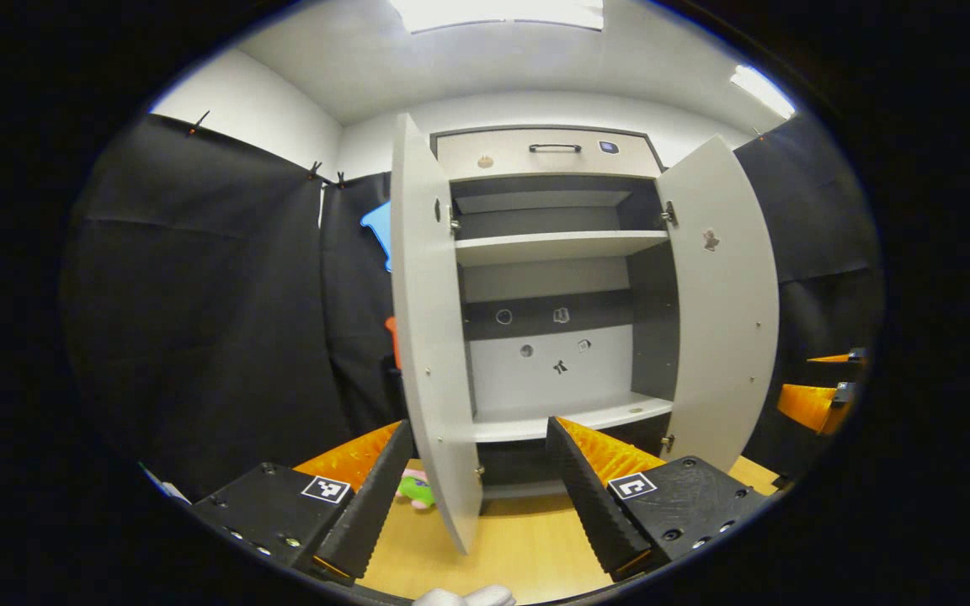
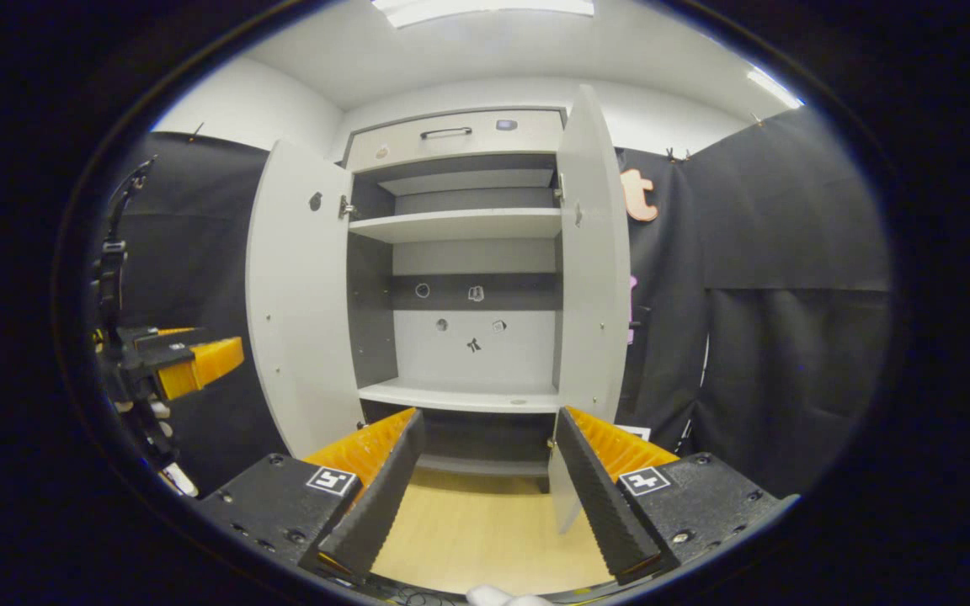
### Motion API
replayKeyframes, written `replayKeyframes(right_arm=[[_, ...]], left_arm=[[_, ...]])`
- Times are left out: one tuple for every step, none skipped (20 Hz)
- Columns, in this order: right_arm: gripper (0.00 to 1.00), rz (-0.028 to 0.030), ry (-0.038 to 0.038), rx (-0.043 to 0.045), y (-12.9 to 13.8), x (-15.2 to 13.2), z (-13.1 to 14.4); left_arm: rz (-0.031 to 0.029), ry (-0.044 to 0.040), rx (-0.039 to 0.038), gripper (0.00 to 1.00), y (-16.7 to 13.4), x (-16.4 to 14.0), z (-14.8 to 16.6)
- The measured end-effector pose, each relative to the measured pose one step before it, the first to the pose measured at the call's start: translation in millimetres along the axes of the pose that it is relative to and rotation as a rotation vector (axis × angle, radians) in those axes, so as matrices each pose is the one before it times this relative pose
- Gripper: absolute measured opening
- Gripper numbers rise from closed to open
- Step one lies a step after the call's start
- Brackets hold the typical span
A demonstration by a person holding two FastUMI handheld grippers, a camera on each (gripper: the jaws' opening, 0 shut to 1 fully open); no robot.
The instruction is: Open the right door of the double-door shoe cabinet with the right hand, and open the left door with the left hand.
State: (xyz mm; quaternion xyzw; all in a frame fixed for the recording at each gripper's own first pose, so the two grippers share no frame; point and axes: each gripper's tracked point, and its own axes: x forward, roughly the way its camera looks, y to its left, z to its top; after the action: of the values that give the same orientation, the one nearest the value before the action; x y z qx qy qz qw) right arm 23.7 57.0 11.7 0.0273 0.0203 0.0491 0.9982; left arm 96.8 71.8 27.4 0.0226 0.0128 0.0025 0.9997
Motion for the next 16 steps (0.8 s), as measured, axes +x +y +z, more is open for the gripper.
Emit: replayKeyframes(right_arm=[[0.98, -0.00521, 0.00219, -0.00077, -1.64, -0.36, -1.32], [0.98, -0.00493, 0.00228, 0.00142, -0.97, 0.59, -1.09], [0.98, -0.00406, 0.00046, 0.00414, -0.73, -0.38, -0.69], [0.99, -0.00262, 0.00181, 0.00338, -0.22, 0.25, -1.37], [0.98, -0.00398, 0.00096, 0.00092, -0.38, -0.54, -0.67], [0.98, -0.00223, 0.00188, -0.00312, -0.51, -0.61, -0.79], [0.98, -0.00503, -0.00044, -0.00165, -0.6, -0.62, -0.03], [0.98, 0.00118, 0.002, -0.0015, 0.68, 0.39, -1.0], [0.96, 0.00027, 0.00066, 0.00002, 0.79, -0.41, -0.03], [0.99, -0.00002, -0.0015, 0.00054, 0.93, 0.02, 0.78], [0.98, -0.00012, -0.00212, -0.00038, 0.84, -0.24, 0.97], [0.98, -0.0004, -0.00273, -0.00046, 0.51, -0.73, 1.18], [0.98, -0.00072, -0.0035, -0.00168, 0.01, -1.2, 0.89], [0.98, -0.00287, -0.00451, -0.0009, -0.78, -0.8, 1.53], [0.98, -0.00314, -0.00291, -0.00064, -0.61, -1.65, 1.05], [0.98, -0.00304, -0.00349, 0.00037, -0.56, -0.59, 0.34]], left_arm=[[-0.00831, 0.0076, -0.00721, 0.95, -7.97, -2.31, -5.85], [-0.00111, 0.00541, -0.00468, 0.95, -4.75, -3.22, -5.21], [0.00091, 0.00364, -0.00224, 0.95, -1.64, -3.52, -3.3], [0.00481, 0.00134, 0.00319, 0.95, -0.97, -2.07, -2.82], [0.00993, -0.00392, 0.00918, 0.95, 1.82, -2.68, -1.03], [0.01052, -0.00094, 0.00862, 0.95, 1.95, -0.86, -0.7], [0.00892, -0.00119, 0.00407, 0.95, 1.33, 0.05, -0.29], [0.00304, -0.0038, 0.00227, 0.95, 0.69, -0.6, 0.21], [0.00317, -0.00395, 0.0034, 0.95, 0.37, -1.09, 1.46], [0.00624, -0.00108, 0.00354, 0.95, 0.9, 0.06, 0.73], [0.00356, -0.00417, 0.00137, 0.95, 1.3, 0.51, 0.41], [0.00126, -0.00302, -0.00232, 0.95, 1.08, -0.89, 0.2], [0.00132, -0.00168, -0.00301, 0.95, 2.92, -2.68, -0.07], [-0.00183, -0.00382, -0.00187, 0.95, 2.57, -3.69, 1.07], [-0.00022, 0.00018, 0.00003, 0.95, 1.6, -4.13, -1.03], [-0.00217, -0.00263, -0.0002, 0.95, 0.54, -2.48, 1.05]])
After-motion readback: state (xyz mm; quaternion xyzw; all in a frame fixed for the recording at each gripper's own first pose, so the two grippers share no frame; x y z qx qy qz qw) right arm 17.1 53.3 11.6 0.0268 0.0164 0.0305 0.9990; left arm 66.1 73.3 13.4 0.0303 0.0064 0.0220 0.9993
